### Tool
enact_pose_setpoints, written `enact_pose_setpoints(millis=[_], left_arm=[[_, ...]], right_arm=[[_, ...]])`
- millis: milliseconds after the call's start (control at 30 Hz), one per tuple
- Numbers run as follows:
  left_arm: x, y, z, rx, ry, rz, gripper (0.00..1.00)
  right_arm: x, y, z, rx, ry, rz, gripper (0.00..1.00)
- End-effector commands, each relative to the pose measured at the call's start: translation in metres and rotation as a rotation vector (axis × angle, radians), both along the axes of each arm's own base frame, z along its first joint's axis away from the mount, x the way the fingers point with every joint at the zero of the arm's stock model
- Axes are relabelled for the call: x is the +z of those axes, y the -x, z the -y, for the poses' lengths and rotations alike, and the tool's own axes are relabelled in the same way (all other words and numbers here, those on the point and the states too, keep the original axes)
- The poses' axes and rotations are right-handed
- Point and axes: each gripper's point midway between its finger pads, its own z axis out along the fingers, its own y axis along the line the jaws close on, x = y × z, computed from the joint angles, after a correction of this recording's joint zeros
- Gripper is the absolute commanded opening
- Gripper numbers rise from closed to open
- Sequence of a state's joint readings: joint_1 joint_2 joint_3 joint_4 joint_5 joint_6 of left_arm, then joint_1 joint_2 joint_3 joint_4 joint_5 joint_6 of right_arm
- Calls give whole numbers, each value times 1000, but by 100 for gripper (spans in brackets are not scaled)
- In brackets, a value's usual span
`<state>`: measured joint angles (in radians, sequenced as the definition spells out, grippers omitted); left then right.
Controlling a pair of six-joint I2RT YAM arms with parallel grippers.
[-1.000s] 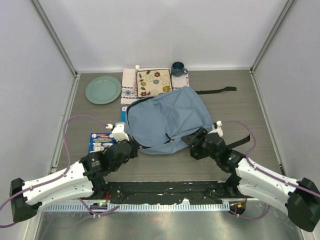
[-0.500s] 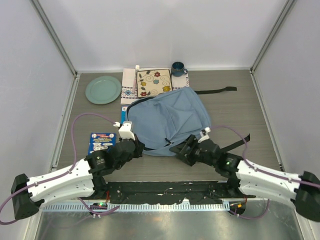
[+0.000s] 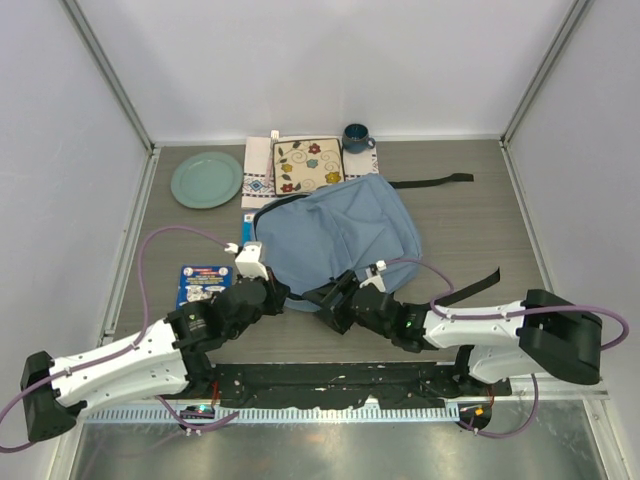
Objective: Pack the student bag
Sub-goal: Unzip the student bag at the center of the board.
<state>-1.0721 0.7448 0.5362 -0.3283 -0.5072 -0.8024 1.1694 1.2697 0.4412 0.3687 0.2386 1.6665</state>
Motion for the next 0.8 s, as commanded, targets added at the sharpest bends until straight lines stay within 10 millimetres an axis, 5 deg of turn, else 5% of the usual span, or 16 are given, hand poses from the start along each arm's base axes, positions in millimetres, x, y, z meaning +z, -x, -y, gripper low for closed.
enact_pose_setpoints(millis=[0, 233, 400, 500, 700, 767], left_arm=[[30, -3, 11, -24, 82, 56, 0], [33, -1, 9, -37, 92, 64, 0], [35, 0, 7, -38, 99, 74, 0], [34, 1, 8, -47, 97, 70, 0], [37, -3, 4, -29, 68, 86, 0], [37, -6, -5, 6, 31, 90, 0]], right_arm=[[26, -28, -8, -162, -131, -2, 72], [14, -42, -12, -233, -141, -27, 66], [6, -48, 1, -276, -109, -13, 17], [5, -49, 18, -308, -80, 11, 1], [16, -41, 54, -259, 102, 172, 1], [-4, -35, 78, -242, 228, 191, 1]])
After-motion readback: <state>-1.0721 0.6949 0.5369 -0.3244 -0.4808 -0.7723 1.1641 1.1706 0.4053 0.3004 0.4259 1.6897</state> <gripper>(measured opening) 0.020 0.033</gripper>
